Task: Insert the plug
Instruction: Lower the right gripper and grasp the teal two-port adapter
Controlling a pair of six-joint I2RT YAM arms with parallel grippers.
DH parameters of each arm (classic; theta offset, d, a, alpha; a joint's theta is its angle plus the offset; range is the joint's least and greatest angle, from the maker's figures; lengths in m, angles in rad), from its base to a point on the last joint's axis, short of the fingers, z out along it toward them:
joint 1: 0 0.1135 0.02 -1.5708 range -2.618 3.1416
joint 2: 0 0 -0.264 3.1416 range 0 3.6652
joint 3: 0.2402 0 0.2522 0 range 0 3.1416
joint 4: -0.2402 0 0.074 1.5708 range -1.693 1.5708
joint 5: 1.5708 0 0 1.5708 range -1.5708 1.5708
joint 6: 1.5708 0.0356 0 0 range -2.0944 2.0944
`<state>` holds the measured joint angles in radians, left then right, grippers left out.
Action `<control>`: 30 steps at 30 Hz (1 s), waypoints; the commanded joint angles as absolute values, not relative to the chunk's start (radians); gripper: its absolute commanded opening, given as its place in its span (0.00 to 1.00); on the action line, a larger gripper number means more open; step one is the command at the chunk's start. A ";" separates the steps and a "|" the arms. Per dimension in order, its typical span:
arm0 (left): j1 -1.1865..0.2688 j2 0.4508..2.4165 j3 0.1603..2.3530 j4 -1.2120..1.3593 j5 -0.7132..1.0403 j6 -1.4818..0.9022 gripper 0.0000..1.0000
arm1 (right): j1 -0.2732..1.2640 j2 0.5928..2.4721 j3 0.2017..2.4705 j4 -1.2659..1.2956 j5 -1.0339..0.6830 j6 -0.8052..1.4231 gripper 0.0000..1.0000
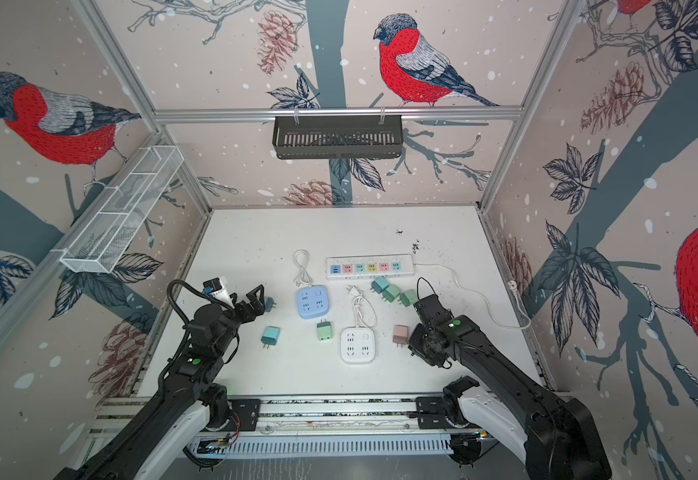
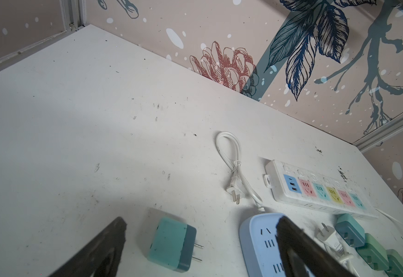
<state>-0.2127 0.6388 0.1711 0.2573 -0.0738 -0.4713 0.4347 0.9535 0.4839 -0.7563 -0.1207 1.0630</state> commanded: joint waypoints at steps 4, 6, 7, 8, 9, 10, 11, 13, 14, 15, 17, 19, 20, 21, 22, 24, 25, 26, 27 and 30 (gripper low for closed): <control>-0.211 0.637 0.172 0.283 -0.072 -0.475 0.97 | 0.435 0.961 0.486 -0.785 -0.076 1.032 0.40; -0.211 0.638 0.172 0.284 -0.073 -0.474 0.97 | 0.436 0.962 0.491 -0.792 -0.058 1.027 0.44; -0.212 0.638 0.173 0.284 -0.072 -0.475 0.97 | 0.434 0.962 0.496 -0.797 -0.045 1.025 0.45; -0.210 0.638 0.172 0.284 -0.072 -0.475 0.97 | 0.434 0.964 0.502 -0.802 -0.029 1.021 0.46; -0.211 0.638 0.172 0.283 -0.073 -0.474 0.97 | 0.434 0.966 0.506 -0.805 -0.018 1.017 0.46; -0.211 0.638 0.172 0.284 -0.073 -0.475 0.97 | 0.434 0.970 0.511 -0.807 -0.007 1.013 0.46; -0.211 0.638 0.172 0.284 -0.072 -0.475 0.97 | 0.434 0.975 0.514 -0.805 0.000 1.009 0.46; -0.212 0.638 0.173 0.284 -0.072 -0.474 0.97 | 0.432 0.986 0.514 -0.798 0.005 1.004 0.45; -0.212 0.637 0.172 0.283 -0.072 -0.475 0.97 | 0.433 0.992 0.511 -0.792 0.003 1.003 0.44; -0.211 0.638 0.172 0.284 -0.072 -0.475 0.97 | 0.433 0.996 0.507 -0.787 0.002 1.001 0.43; -0.211 0.638 0.173 0.284 -0.072 -0.475 0.97 | 0.431 1.002 0.500 -0.779 -0.006 1.002 0.42; -0.212 0.638 0.172 0.284 -0.073 -0.474 0.97 | 0.432 1.002 0.496 -0.773 -0.008 1.002 0.41; -0.212 0.638 0.172 0.285 -0.073 -0.474 0.97 | 0.432 1.003 0.494 -0.772 -0.008 0.999 0.41; -0.212 0.638 0.172 0.285 -0.073 -0.474 0.97 | 0.431 1.004 0.493 -0.772 -0.004 0.998 0.41; -0.212 0.639 0.172 0.284 -0.073 -0.475 0.97 | 0.431 1.003 0.492 -0.772 0.000 0.998 0.40; -0.212 0.640 0.172 0.285 -0.073 -0.475 0.97 | 0.431 1.006 0.491 -0.767 0.001 0.994 0.39; -0.212 0.638 0.172 0.285 -0.072 -0.475 0.97 | 0.430 1.008 0.490 -0.766 0.004 0.991 0.37; -0.211 0.638 0.172 0.285 -0.072 -0.475 0.97 | 0.430 1.009 0.489 -0.765 0.007 0.991 0.35; -0.212 0.638 0.172 0.285 -0.072 -0.475 0.97 | 0.430 1.011 0.488 -0.761 0.007 0.989 0.33; -0.211 0.637 0.172 0.285 -0.071 -0.475 0.97 | 0.430 1.010 0.482 -0.749 0.008 0.983 0.25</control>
